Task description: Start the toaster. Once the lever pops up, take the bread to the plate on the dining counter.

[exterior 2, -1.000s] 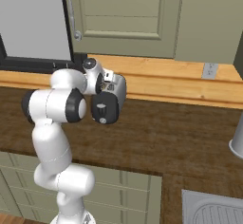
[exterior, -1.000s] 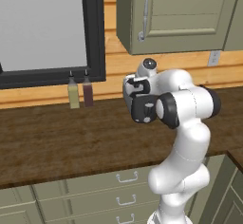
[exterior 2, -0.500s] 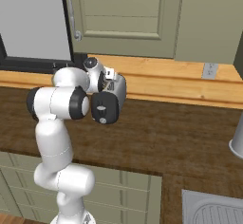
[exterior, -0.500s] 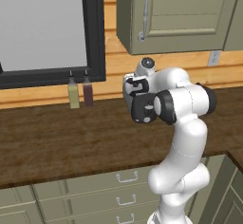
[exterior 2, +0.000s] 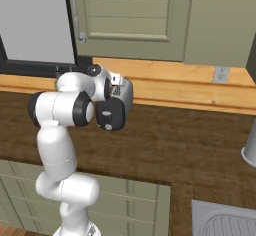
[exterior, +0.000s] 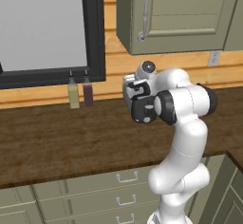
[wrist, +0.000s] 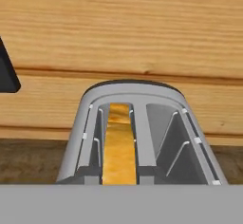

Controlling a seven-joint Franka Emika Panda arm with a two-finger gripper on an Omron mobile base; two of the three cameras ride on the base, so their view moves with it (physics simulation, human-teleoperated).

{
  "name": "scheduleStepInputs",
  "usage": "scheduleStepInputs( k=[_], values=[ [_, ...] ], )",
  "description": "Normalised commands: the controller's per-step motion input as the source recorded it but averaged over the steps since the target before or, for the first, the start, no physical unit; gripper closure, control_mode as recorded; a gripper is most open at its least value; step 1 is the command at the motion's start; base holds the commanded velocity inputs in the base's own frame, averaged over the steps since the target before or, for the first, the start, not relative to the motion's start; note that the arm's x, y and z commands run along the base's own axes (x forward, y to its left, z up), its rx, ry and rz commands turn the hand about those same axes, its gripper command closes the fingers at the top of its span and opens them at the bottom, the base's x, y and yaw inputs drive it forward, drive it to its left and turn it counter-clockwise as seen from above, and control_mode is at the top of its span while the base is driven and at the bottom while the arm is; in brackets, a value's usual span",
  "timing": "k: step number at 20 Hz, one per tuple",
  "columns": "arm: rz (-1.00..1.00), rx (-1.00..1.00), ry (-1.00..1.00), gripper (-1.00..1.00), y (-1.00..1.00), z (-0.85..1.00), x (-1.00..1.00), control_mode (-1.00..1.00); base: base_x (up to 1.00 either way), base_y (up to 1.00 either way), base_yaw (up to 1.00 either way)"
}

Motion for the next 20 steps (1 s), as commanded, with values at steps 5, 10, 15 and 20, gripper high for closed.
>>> scheduleStepInputs(
  k=[5, 10, 15, 20],
  values=[
    [0.00, 0.02, -0.13, 1.00, 0.00, 0.30, -0.15, -1.00, 0.00, 0.00, 0.00],
    [0.00, 0.05, -0.11, 1.00, 0.00, 0.64, -0.24, -1.00, 0.00, 0.00, 0.00],
    [0.00, 0.07, -0.04, 1.00, 0.00, 0.64, -0.37, -1.00, 0.00, 0.00, 0.00],
    [0.00, 0.05, -0.02, 1.00, 0.00, 0.58, -0.54, -1.00, 0.00, 0.00, 0.00]
  ],
)
